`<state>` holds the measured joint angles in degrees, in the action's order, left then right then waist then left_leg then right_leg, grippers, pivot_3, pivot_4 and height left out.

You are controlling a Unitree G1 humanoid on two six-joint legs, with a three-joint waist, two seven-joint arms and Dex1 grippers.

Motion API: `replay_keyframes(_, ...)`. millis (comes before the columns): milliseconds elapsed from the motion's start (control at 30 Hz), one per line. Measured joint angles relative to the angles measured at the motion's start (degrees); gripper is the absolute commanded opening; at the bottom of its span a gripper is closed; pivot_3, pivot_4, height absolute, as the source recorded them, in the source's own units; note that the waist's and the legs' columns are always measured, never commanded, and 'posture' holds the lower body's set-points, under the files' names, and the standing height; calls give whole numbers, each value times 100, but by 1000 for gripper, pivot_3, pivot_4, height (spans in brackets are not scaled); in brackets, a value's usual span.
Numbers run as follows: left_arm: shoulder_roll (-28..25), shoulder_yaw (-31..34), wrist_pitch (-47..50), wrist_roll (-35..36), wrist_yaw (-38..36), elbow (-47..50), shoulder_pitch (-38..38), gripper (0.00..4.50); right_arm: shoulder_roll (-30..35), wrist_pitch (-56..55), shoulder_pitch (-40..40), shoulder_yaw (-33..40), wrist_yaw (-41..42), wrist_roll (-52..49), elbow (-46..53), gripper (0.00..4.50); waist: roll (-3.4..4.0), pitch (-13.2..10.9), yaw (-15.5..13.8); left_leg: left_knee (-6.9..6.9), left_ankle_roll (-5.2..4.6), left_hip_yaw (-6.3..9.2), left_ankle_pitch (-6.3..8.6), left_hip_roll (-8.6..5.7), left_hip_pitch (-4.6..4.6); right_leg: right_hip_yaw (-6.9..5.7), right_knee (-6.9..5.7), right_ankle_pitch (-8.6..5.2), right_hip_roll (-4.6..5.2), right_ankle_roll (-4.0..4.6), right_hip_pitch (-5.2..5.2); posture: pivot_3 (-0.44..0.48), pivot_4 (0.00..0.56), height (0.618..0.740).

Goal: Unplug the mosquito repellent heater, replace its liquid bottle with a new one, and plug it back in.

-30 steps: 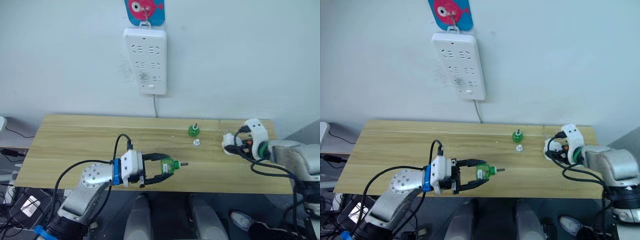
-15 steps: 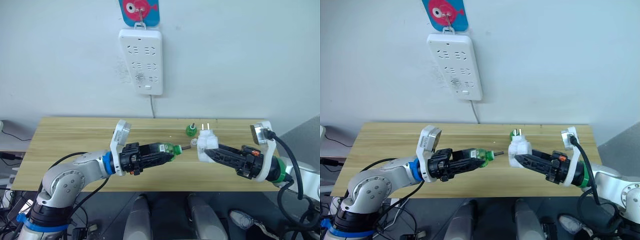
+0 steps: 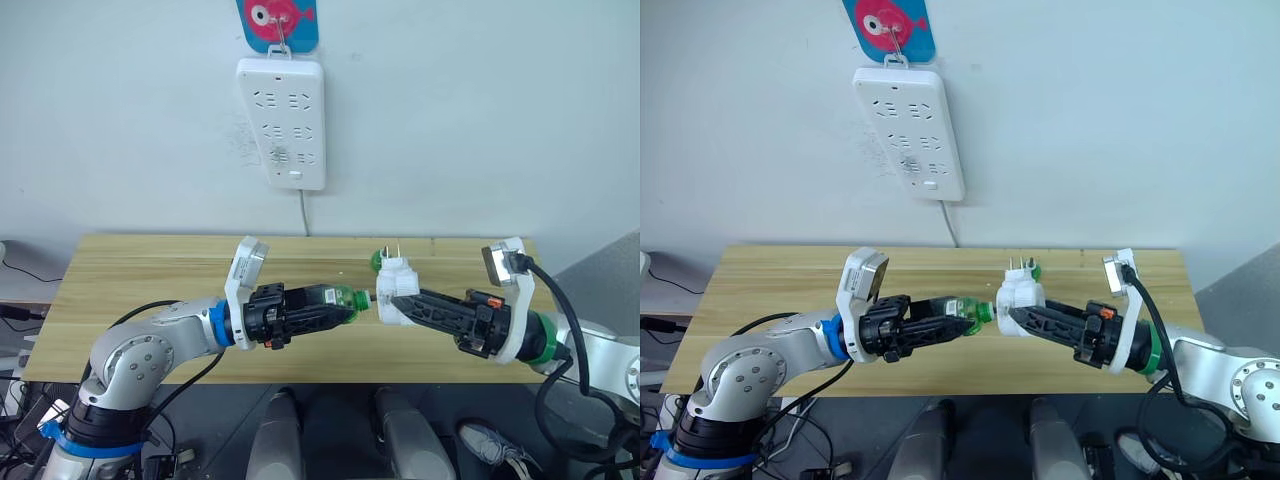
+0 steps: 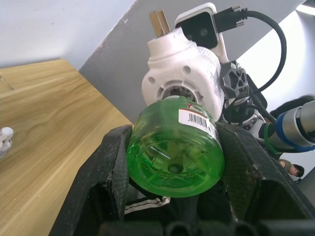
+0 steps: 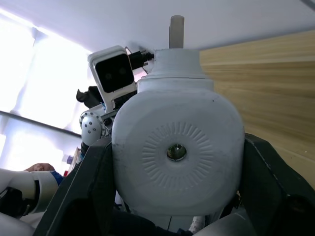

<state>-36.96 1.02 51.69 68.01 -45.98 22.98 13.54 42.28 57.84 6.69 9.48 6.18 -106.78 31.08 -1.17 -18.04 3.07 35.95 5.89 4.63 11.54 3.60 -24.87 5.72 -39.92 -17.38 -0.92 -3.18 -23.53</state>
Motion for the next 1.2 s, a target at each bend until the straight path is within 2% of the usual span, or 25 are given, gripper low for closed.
replay_keyframes(800,-157,-2,223,-54,-405,187,122,2329,664,-169,-55,-235,601,-166,-204,2969,-3,4,-38,3,0,0,0,0,0,0,-2,1,0,1,1,-23,255,735)
replay_keyframes(1200,191,-35,101,-422,-418,189,142,2329,888,-294,-56,-235,626,-244,-204,2969,-6,7,-42,5,0,0,0,-1,0,-1,-3,2,0,2,1,-25,259,735)
